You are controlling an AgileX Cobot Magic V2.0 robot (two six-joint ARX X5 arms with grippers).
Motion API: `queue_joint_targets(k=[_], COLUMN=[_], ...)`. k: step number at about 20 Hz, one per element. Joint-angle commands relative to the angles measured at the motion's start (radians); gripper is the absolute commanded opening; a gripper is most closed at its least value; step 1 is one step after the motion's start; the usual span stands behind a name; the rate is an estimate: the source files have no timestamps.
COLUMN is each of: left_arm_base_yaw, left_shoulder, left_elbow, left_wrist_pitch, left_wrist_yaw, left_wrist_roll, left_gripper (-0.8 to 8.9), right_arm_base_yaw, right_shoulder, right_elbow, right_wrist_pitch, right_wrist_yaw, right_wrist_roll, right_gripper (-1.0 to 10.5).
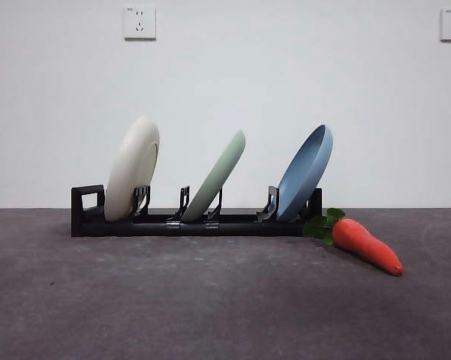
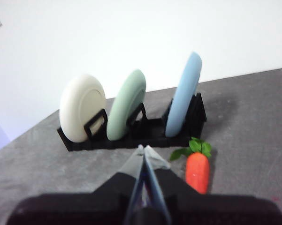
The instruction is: Take the green plate from the plate rack,put the plate on the table,take the carrot from the table,put the carrot in the plate
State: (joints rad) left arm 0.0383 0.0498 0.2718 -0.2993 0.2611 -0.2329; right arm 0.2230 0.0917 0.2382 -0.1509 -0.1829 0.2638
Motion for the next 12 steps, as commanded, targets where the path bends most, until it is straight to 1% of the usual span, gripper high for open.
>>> queue_joint_targets(k=[1, 4, 9, 12], left_arm_base_yaw=[0.003, 0.003, 0.003, 0.003], left_shoulder=[0.037, 0.092, 0.206, 0.273], left_elbow=[0.067, 0.161, 0.327, 0.409], left_wrist_pitch=[-0.039, -0.111, -0.266, -0.354], left_wrist_yaw=[0.054, 0.121, 0.217, 0.276], left_wrist_roll=[-0.002, 0.029, 0.147, 0.213], left_gripper=[-0.07, -0.07, -0.07, -0.08], right_arm_base_yaw=[0.001, 0.001, 0.001, 0.001], right_shoulder=[0.06, 0.147, 0.306, 0.39], right_elbow=[0.09, 0.216, 0.444, 0.562], right_wrist_pitch=[-0.066, -0.206, -0.473, -0.611], right_wrist_yaw=[-0.002, -0.003, -0.003, -0.003], right_wrist_roll=[-0.001, -0.069, -0.214, -0.28], right_gripper=[-0.1, -0.1, -0.1, -0.1])
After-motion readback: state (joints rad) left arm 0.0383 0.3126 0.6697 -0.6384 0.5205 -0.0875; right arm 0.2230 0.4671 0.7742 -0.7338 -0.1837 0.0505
